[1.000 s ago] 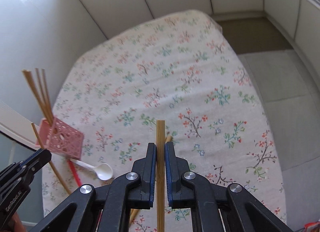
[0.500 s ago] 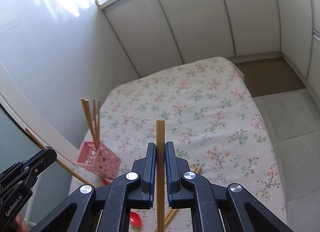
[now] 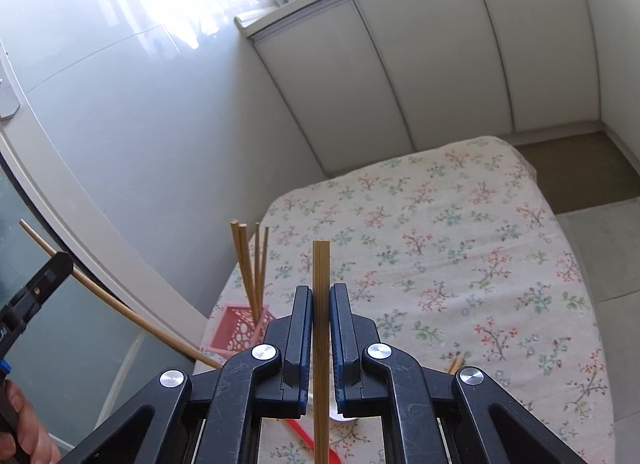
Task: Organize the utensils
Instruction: 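Lift both chopsticks, carry them over the pink holder and lower them in, then open both tools to release the chopsticks into the pink holder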
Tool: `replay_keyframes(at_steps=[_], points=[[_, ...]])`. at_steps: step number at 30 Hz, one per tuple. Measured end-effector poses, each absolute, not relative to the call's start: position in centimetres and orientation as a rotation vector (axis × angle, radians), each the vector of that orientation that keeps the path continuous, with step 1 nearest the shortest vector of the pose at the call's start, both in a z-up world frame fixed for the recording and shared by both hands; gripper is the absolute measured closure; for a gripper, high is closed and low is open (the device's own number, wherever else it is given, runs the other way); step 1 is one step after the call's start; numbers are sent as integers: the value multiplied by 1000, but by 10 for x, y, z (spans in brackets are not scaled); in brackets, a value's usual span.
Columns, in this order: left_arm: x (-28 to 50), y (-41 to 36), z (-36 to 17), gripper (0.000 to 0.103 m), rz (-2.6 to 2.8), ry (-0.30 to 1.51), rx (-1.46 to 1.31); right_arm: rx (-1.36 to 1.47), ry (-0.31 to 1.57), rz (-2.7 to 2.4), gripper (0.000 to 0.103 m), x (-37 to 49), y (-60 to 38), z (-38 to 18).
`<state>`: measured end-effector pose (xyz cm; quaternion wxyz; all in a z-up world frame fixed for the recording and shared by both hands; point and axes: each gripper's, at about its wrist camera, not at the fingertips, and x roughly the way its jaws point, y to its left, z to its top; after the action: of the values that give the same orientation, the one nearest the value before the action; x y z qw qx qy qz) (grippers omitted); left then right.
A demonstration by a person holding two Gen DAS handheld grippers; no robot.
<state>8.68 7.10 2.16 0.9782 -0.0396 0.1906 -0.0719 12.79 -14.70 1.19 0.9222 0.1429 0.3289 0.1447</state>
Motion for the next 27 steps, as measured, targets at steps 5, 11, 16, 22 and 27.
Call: replay_keyframes(at_steps=[5,11,16,22,27], points=[[111,71,4,97,-36,361,-11,279,676,300,96,134,-141,4],[161,67,-33,97,10,420,76,273,684,286,96,140,-140,-6],[187,55,-58,96,34,461,177,270,693,277,96,141,-142,-9],[199,50,-74,96,-38,538,170,270,696,263,96,143,-147,-12],[197,51,-71,66,-94,575,111,265,683,256,96,143,-148,-13]])
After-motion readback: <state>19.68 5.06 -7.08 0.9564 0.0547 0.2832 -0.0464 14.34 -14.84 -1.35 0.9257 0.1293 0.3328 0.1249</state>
